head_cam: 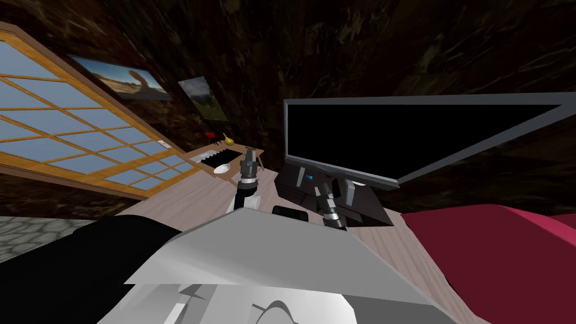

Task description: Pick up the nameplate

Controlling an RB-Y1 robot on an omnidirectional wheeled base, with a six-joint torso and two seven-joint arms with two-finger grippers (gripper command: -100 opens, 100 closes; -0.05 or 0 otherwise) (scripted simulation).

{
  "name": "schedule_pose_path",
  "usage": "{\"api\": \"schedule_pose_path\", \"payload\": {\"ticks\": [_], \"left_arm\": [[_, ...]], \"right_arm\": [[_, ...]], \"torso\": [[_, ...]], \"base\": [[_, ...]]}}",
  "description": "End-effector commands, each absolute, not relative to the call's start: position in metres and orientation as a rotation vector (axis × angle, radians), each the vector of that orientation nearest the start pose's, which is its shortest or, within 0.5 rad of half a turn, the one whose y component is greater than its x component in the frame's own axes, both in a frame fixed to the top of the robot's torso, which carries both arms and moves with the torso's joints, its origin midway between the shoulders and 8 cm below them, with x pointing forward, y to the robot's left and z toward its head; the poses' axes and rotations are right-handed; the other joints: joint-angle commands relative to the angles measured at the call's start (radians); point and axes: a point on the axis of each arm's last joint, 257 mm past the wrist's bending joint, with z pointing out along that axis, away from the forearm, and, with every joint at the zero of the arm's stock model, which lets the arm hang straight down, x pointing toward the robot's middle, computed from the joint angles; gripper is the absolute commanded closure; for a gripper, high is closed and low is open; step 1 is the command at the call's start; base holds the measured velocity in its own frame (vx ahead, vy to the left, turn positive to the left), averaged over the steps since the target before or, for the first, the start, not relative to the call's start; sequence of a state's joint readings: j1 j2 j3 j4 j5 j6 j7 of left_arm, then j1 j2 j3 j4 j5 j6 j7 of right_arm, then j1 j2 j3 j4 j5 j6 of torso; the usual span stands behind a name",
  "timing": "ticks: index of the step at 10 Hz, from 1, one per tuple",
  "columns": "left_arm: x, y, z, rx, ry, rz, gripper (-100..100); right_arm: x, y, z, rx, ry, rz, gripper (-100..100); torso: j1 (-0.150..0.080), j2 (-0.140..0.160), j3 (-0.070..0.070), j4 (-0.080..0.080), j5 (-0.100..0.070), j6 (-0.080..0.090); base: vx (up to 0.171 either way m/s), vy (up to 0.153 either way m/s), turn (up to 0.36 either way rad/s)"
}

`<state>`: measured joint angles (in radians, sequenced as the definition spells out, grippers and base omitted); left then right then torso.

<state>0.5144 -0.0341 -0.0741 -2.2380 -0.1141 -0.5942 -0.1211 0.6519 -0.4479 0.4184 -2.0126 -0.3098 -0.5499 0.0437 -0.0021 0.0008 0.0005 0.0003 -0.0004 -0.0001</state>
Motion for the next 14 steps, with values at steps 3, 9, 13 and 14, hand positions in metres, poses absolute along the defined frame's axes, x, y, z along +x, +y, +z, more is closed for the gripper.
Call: {"api": "schedule_pose_path", "payload": {"ticks": [3, 9, 13, 14], "left_arm": [[0.34, 0.243, 0.019, -0.538, 0.654, -1.201, 0], [0.34, 0.243, 0.019, -0.538, 0.654, -1.201, 0], [0.34, 0.243, 0.019, -0.538, 0.654, -1.201, 0], [0.34, 0.243, 0.019, -0.538, 0.654, -1.201, 0]], "right_arm": [[0.295, -0.165, -0.238, 1.078, 1.297, 1.593, -100], [0.216, -0.156, -0.343, 1.272, 1.613, 1.525, -100], [0.162, -0.166, -0.392, 1.366, 1.791, 1.448, -100], [0.161, -0.164, -0.392, 1.368, 1.793, 1.45, -100]], "torso": [[0.0, 0.0, 0.0, 0.0, 0.0, 0.0], [0.0, -0.001, 0.0, 0.0, 0.0, 0.001], [0.0, -0.002, -0.001, 0.0, 0.0, 0.001], [0.0, -0.002, -0.001, 0.0, 0.0, 0.0]], "base": [[-0.015, -0.015, 0.195], [-0.016, -0.013, 0.277], [-0.007, -0.008, 0.233], [-0.004, -0.011, 0.167]]}}
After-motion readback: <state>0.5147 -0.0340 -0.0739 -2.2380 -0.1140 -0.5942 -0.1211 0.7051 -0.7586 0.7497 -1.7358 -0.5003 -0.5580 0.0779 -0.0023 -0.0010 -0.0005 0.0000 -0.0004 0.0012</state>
